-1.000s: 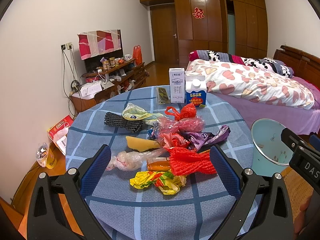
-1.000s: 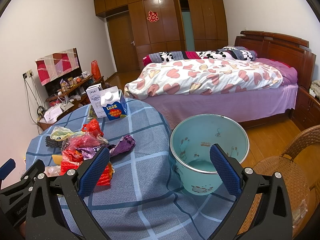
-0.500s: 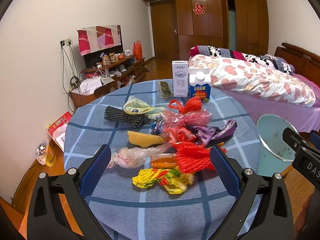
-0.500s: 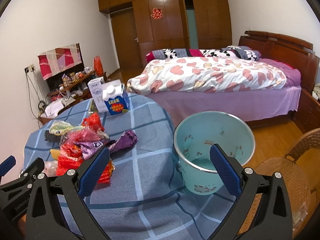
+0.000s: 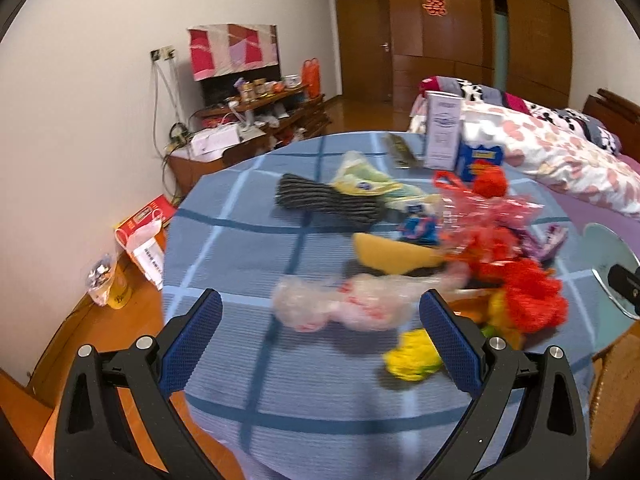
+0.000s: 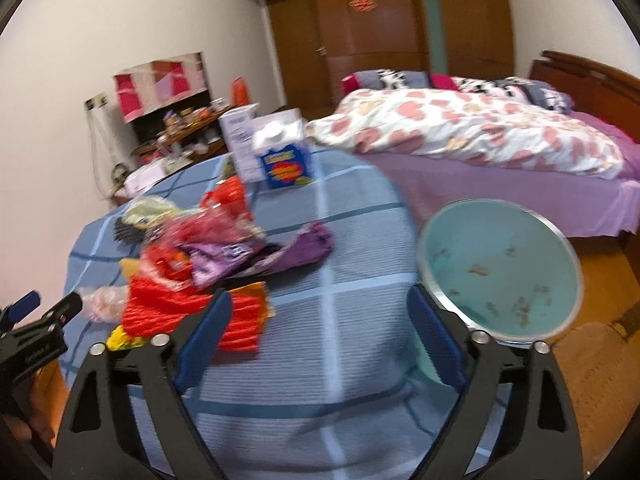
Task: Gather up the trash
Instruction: 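Grasp the clear plastic bag with the left tool while the right tool grasps the red mesh net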
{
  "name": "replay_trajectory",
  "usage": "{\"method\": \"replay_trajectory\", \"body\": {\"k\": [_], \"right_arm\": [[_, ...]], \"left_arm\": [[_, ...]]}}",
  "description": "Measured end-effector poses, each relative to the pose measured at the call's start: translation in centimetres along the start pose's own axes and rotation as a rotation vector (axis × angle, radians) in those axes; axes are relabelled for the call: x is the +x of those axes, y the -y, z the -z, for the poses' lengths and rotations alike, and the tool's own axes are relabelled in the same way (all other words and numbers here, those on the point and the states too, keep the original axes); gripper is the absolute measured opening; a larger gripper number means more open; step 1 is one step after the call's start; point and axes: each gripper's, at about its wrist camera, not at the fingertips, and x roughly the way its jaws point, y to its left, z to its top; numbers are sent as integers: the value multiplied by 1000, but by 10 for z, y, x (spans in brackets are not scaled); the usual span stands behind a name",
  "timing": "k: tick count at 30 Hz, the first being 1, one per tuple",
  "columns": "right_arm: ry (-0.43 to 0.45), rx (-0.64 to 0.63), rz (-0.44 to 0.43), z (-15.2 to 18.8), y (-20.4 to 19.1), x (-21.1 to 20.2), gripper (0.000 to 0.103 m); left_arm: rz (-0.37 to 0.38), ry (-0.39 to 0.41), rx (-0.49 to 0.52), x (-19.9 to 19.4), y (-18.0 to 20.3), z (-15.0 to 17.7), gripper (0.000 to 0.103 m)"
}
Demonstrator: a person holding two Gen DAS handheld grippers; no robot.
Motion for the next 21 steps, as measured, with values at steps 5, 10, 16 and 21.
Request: {"method": "replay_trajectory", "body": {"k": [5, 10, 16, 21], "right_arm": [[-37, -53, -107, 1, -25, 18, 87], [-133, -32, -189, 2, -37, 51, 87], [-206, 30, -276, 10, -34, 72, 55], [-205, 14, -305, 10, -36, 69, 32]], "left_arm": [[-20, -27, -19, 14, -20, 0, 97], [-2, -43, -8, 24, -23, 3, 97], [56, -96, -41, 47, -23, 3, 97], [116, -124, -56, 63, -13, 3, 92]]}}
